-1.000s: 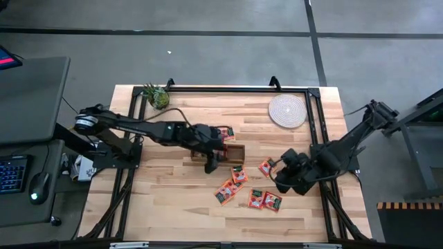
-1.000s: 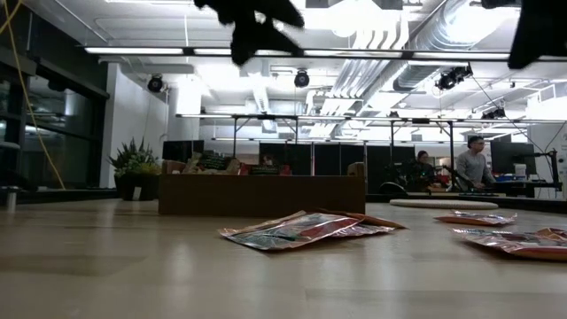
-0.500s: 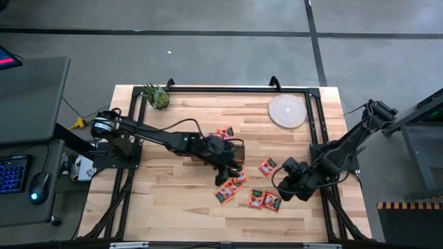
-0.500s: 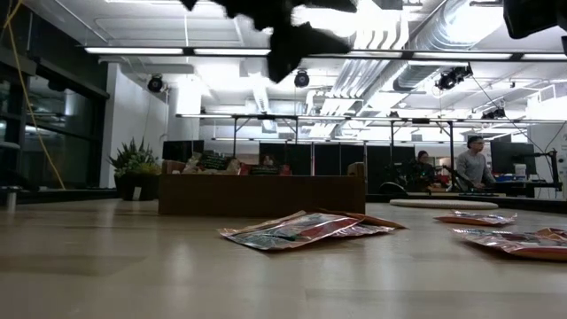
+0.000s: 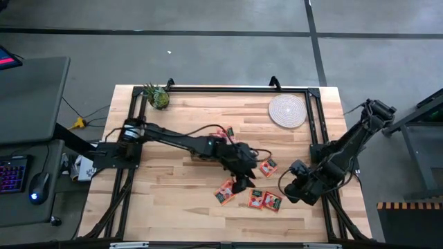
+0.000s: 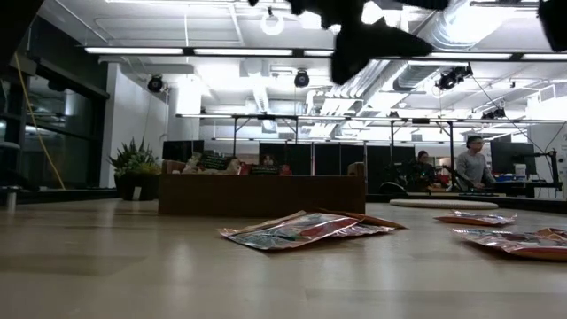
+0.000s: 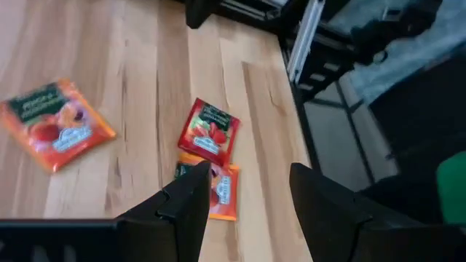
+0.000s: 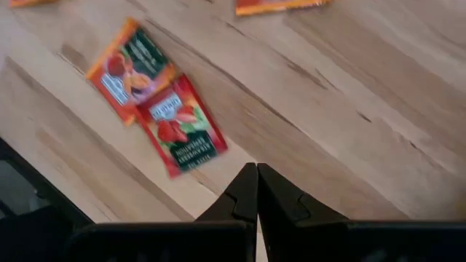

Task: Pick & Place Tea
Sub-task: Put the red tea bag into the middle section of the brown wooden organizer

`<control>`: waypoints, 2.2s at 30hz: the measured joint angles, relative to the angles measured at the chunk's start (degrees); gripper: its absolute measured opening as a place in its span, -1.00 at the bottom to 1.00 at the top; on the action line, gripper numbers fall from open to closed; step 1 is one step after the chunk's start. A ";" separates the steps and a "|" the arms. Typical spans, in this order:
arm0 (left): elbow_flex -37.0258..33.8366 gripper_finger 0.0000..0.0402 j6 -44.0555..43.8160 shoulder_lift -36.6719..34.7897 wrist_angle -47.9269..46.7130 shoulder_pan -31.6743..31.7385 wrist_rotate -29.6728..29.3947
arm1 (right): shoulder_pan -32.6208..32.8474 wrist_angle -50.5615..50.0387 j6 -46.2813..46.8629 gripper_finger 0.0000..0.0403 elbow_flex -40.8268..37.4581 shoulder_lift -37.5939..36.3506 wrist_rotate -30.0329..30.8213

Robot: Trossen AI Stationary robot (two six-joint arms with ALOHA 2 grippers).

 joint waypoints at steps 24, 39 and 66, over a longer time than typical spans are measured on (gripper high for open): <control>9.63 -0.91 12.62 15.64 9.95 -4.01 -1.45 | 9.85 -27.55 9.82 -1.00 14.70 -0.57 6.04; 9.58 -1.00 11.71 17.54 14.62 -4.01 -0.32 | 18.57 -1.82 13.12 -1.00 5.78 1.62 8.98; 9.64 -1.00 13.32 19.04 17.80 -5.87 -0.28 | 26.93 30.19 11.72 -1.00 8.63 17.61 16.66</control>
